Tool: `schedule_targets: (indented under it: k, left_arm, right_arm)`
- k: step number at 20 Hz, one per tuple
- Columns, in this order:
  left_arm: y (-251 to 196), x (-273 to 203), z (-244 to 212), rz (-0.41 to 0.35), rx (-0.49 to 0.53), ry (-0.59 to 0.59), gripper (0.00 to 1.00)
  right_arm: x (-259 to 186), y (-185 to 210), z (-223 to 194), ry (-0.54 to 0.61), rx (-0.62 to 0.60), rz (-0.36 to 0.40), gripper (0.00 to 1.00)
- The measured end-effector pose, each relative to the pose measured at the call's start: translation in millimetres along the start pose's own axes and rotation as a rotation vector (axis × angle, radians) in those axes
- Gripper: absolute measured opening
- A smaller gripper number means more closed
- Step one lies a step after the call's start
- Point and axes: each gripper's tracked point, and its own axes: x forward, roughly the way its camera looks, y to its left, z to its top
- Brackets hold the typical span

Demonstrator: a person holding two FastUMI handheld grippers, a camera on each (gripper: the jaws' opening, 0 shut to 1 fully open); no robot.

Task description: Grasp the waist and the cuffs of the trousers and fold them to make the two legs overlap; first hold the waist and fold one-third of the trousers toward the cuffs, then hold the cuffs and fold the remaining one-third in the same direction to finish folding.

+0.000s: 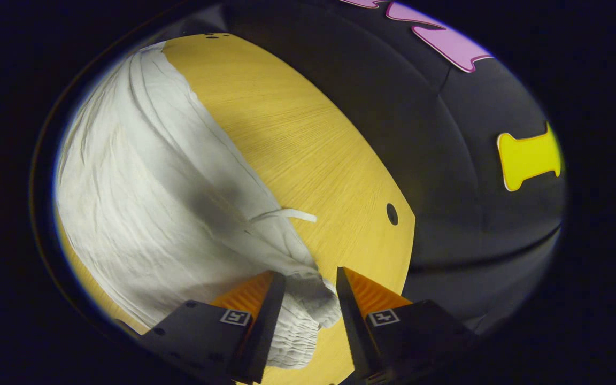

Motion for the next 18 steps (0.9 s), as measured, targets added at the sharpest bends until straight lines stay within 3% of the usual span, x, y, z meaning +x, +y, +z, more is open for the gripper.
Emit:
schedule_targets:
  k: [1, 2, 4, 8, 11, 18]
  left_arm:
    - [1, -1, -2, 0.003, 0.002, -0.004, 0.97]
    - [3, -7, 0, 0.012, 0.003, -0.013, 0.96]
    - [7, -12, 0, 0.039, -0.009, -0.031, 0.98]
    - [31, -36, 2, 0.134, -0.017, -0.093, 0.98]
    - [39, -55, -7, 0.170, -0.035, -0.115, 0.98]
    - [39, -92, -62, 0.137, -0.081, -0.109, 0.98]
  right_arm:
    - [-4, -6, 1, -0.006, 0.028, -0.009, 0.69]
    - [-7, -11, 0, -0.010, 0.057, -0.015, 0.84]
    - [-16, -25, -2, -0.028, 0.090, -0.047, 0.93]
    - [-48, -60, -8, -0.066, 0.121, -0.156, 0.95]
    - [-74, -75, -16, -0.069, 0.257, -0.178, 0.95]
    - [-122, -43, -50, -0.045, 0.666, -0.116, 0.95]
